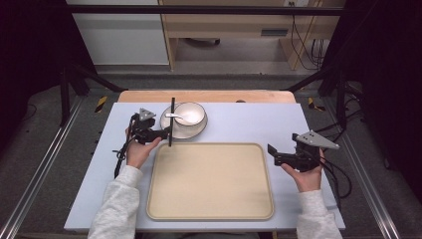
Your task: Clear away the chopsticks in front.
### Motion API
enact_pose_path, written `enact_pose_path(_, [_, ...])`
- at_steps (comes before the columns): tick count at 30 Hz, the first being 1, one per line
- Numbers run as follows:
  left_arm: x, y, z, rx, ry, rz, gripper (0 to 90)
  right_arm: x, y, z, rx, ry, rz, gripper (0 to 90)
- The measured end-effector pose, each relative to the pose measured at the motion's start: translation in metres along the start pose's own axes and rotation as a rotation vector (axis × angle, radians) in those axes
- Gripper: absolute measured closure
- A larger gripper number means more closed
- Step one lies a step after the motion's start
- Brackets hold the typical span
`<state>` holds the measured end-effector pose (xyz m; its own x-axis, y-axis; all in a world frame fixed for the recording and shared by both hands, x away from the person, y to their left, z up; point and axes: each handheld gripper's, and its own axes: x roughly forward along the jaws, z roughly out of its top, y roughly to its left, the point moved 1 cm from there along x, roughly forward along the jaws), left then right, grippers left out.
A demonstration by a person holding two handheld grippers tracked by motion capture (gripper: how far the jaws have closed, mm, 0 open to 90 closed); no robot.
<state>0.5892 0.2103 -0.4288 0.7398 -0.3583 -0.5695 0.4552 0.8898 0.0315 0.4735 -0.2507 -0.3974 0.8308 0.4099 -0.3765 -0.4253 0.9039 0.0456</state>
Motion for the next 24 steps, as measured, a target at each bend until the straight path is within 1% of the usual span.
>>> enact_pose_path(1, [0.003,0.0,0.001,-0.006,-0.003,0.001,31.3,0.0,0.0,0.0,0.0,0.0,-0.001,2.7])
enact_pose_path(4, [0.012,0.001,0.002,-0.007,0.02,0.008,38.1,0.001,0.0,0.0,0.0,0.002,0.001,2.7])
enact_pose_path(5, [0.018,0.002,0.001,-0.011,0.029,0.011,39.5,0.001,0.0,0.0,-0.001,0.002,0.001,2.7])
enact_pose_path(7, [0.021,0.002,0.001,-0.014,0.033,0.009,41.2,0.001,-0.001,0.0,-0.002,0.001,-0.001,2.7])
enact_pose_path(9, [0.026,0.001,-0.001,-0.022,0.036,0.013,46.1,0.0,-0.001,0.0,-0.004,0.0,0.001,2.7])
enact_pose_path(10, [0.028,0.002,-0.002,-0.016,0.046,0.018,46.1,0.0,-0.001,0.0,-0.004,0.0,0.001,2.7])
enact_pose_path(13, [0.034,0.002,-0.004,-0.025,0.053,0.022,53.7,0.001,-0.001,0.0,-0.004,0.003,0.0,2.7])
enact_pose_path(17, [0.037,0.002,-0.006,-0.028,0.06,0.013,59.5,0.001,-0.001,0.0,-0.002,0.004,0.002,2.7])
enact_pose_path(18, [0.039,0.002,-0.006,-0.039,0.059,0.007,61.0,0.001,-0.001,0.0,-0.002,0.004,0.002,2.7])
enact_pose_path(19, [0.039,0.002,-0.007,-0.036,0.066,0.005,62.6,0.001,-0.001,-0.001,-0.004,0.006,0.002,2.7])
enact_pose_path(20, [0.041,0.002,-0.007,-0.047,0.063,0.005,63.8,0.001,-0.001,-0.001,-0.003,0.007,0.003,2.7])
enact_pose_path(21, [0.042,0.001,-0.008,-0.049,0.07,0.003,65.2,0.001,-0.001,-0.001,-0.005,0.008,0.003,2.7])
enact_pose_path(24, [0.043,0.001,-0.009,-0.049,0.074,0.001,67.4,0.001,-0.001,-0.001,-0.006,0.008,0.002,2.7])
